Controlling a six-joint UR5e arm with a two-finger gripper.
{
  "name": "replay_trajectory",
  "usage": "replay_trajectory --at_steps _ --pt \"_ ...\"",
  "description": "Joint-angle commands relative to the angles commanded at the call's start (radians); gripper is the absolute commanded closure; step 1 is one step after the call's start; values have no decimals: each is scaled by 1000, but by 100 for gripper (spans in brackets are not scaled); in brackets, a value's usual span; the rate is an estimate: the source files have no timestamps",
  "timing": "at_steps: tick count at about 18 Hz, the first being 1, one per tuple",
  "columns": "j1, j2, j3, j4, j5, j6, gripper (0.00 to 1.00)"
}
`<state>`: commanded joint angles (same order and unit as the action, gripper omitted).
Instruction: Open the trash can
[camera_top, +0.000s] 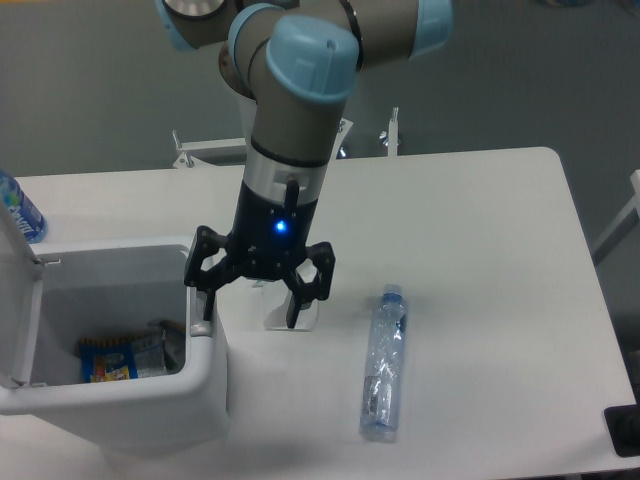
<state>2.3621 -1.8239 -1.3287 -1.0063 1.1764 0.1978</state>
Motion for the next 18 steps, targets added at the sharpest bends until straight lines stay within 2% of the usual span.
replay_trajectory --at_steps 3,6,7,9,12,18 --pt "64 9 17 -3 69 110 0" --pt "112 32 3 -23 242 299 0" --pt "124 40 -7 -37 287 361 0" --pt "161 43 -27 -102 339 478 0" --pt "228 72 -73 -146 388 635 0" --pt "330 101 -130 -147 390 848 0"
